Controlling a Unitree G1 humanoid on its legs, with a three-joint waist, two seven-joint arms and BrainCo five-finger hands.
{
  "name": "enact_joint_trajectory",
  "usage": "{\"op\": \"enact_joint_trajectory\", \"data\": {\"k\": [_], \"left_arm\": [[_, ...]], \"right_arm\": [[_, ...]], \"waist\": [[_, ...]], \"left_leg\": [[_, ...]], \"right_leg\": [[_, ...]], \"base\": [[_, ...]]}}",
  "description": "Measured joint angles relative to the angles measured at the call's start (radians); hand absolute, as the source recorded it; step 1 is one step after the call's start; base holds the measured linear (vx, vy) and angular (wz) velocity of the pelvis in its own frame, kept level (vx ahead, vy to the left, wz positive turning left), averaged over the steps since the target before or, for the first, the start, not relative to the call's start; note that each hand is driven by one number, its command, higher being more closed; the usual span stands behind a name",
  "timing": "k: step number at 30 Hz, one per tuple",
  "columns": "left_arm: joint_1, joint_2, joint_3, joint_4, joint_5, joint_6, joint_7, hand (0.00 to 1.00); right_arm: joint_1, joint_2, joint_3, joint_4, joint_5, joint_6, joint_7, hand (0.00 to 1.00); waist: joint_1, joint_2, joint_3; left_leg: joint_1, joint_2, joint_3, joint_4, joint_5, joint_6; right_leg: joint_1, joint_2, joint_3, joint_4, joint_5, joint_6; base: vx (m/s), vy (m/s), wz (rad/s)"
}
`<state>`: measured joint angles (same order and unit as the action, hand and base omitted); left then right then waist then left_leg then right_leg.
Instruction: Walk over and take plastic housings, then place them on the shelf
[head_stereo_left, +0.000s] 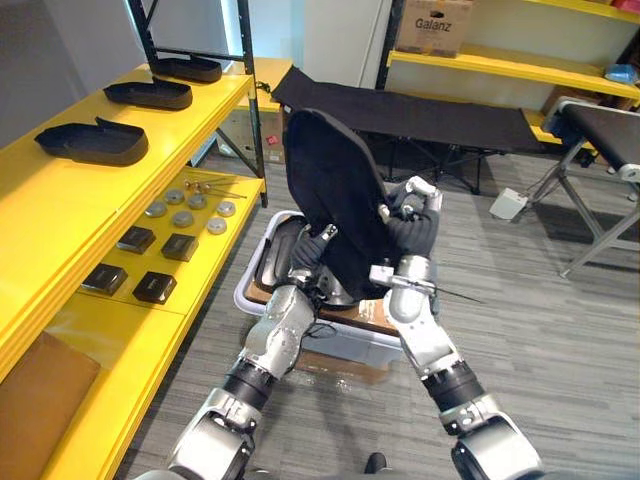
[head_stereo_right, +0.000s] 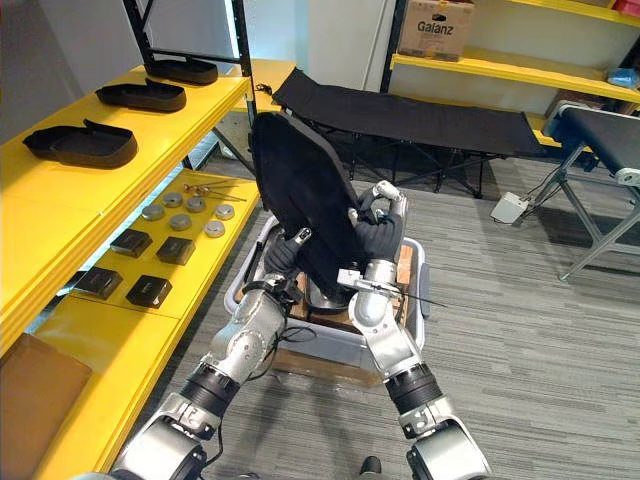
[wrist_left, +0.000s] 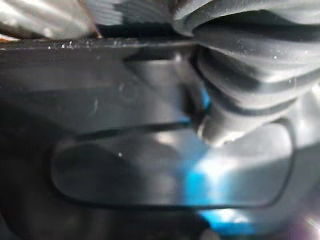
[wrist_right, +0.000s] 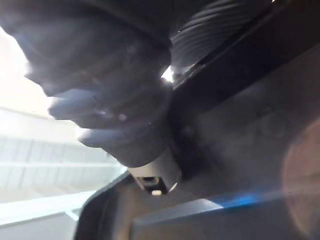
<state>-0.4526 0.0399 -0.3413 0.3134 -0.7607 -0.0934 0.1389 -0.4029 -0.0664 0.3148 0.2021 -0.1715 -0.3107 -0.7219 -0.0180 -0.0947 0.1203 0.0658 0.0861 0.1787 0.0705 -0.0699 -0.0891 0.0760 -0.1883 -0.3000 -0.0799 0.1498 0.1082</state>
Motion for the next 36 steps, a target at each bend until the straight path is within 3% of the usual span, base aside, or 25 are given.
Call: {"op": "enact_joint_trajectory", "data": {"k": [5, 7, 13, 17, 20, 25, 29, 30, 32, 36], "left_arm": [[0.025, 0.037, 0.015, -0.079, 0.192, -0.006, 0.010, 1.00], [0.033, 0.051, 0.027, -0.121, 0.346, -0.006, 0.019, 1.00], [0.106, 0.061, 0.054, -0.247, 0.579, -0.006, 0.066, 1.00], [0.151, 0.041, 0.063, -0.303, 0.760, -0.011, 0.150, 1.00], [0.181, 0.024, 0.080, -0.306, 0.880, -0.021, 0.230, 1.00], [0.240, 0.009, 0.159, -0.314, 1.052, -0.037, 0.405, 1.00], [0.288, 0.016, 0.266, -0.291, 1.092, -0.037, 0.530, 1.00], [0.292, 0.016, 0.272, -0.288, 1.093, -0.037, 0.541, 1.00], [0.302, 0.009, 0.282, -0.269, 1.091, -0.048, 0.578, 1.00], [0.345, -0.018, 0.305, -0.256, 1.085, -0.101, 0.597, 1.00]], "right_arm": [[0.033, -0.002, -0.001, -0.005, 0.064, 0.031, 0.096, 0.00], [0.053, -0.011, -0.006, -0.019, 0.104, 0.059, 0.136, 0.00], [0.079, -0.012, -0.008, -0.042, 0.143, 0.105, 0.201, 0.00], [0.096, -0.012, -0.024, -0.088, 0.193, 0.134, 0.245, 0.00], [0.132, -0.017, -0.055, -0.169, 0.327, 0.134, 0.315, 0.00], [0.235, -0.057, -0.122, -0.334, 0.613, 0.126, 0.544, 0.00], [0.323, -0.089, -0.153, -0.417, 0.936, 0.110, 0.848, 0.00], [0.340, -0.088, -0.153, -0.417, 0.976, 0.110, 0.882, 0.00], [0.432, -0.079, -0.155, -0.415, 1.117, 0.112, 1.017, 0.00], [0.580, -0.018, -0.213, -0.364, 1.201, 0.108, 1.130, 0.00]], "waist": [[0.000, -0.007, 0.001], [0.000, -0.013, 0.001], [0.000, -0.016, 0.000], [0.003, -0.016, 0.000], [0.001, -0.015, 0.000], [-0.006, -0.011, -0.001], [-0.023, -0.009, -0.002], [-0.023, -0.009, -0.002], [-0.023, -0.007, -0.003], [-0.036, 0.017, -0.030]], "left_leg": [[-0.002, 0.001, 0.000, 0.001, 0.000, 0.000], [-0.003, -0.001, 0.000, 0.001, 0.000, 0.000], [-0.004, -0.006, 0.001, 0.000, -0.001, 0.001], [-0.004, -0.008, 0.001, -0.001, -0.002, 0.002], [-0.001, -0.009, 0.004, -0.002, -0.002, 0.002], [0.005, -0.008, 0.023, -0.005, -0.005, 0.002], [0.006, -0.008, 0.044, -0.007, -0.008, 0.001], [0.008, -0.008, 0.046, -0.007, -0.009, 0.001], [0.011, -0.008, 0.051, -0.009, -0.011, 0.001], [0.013, -0.011, 0.081, -0.028, -0.012, 0.001]], "right_leg": [[-0.002, 0.000, 0.000, 0.000, 0.000, 0.000], [-0.003, -0.001, 0.000, 0.000, 0.000, 0.000], [-0.005, -0.001, -0.001, 0.000, 0.000, 0.000], [-0.005, -0.002, -0.002, 0.000, 0.000, 0.001], [-0.005, -0.002, -0.001, 0.000, -0.001, 0.001], [-0.010, -0.002, 0.009, 0.001, -0.002, 0.001], [-0.025, -0.001, 0.029, 0.005, -0.002, 0.001], [-0.025, -0.001, 0.031, 0.005, -0.002, 0.001], [-0.026, -0.001, 0.036, 0.005, -0.002, 0.001], [-0.054, -0.001, 0.067, 0.006, -0.002, 0.001]], "base": [[0.00, 0.000, 0.00], [0.00, 0.000, 0.00], [0.00, 0.000, 0.00], [0.00, 0.000, 0.00], [0.00, 0.000, -0.02], [0.00, 0.004, -0.08], [-0.01, 0.011, -0.12], [-0.01, 0.011, -0.09], [-0.01, 0.010, -0.07], [-0.01, 0.010, -0.22]]}}
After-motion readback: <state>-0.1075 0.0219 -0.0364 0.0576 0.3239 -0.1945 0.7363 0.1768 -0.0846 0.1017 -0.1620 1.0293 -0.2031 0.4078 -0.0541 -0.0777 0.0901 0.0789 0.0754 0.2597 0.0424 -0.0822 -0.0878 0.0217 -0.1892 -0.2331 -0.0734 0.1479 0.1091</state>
